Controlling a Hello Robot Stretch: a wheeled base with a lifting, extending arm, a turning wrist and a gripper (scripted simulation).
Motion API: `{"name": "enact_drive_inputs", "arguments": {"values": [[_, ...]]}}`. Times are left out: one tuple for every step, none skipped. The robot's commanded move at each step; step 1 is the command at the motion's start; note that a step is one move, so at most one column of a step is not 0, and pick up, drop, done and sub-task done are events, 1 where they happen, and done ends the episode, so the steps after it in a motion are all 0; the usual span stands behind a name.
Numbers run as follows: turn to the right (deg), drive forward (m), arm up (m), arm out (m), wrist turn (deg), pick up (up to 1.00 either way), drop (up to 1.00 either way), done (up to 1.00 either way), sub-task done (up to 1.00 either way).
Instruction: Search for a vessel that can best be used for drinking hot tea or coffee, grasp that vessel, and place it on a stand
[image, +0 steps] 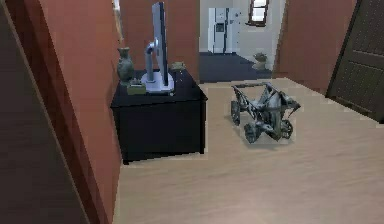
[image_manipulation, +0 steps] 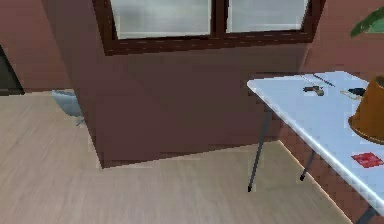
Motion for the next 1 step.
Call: {"name": "enact_drive_inputs", "arguments": {"values": [[0.0, 0.35, 0.00, 0.00, 0.0, 0.00, 0.00, 0.00, 0.00]]}}
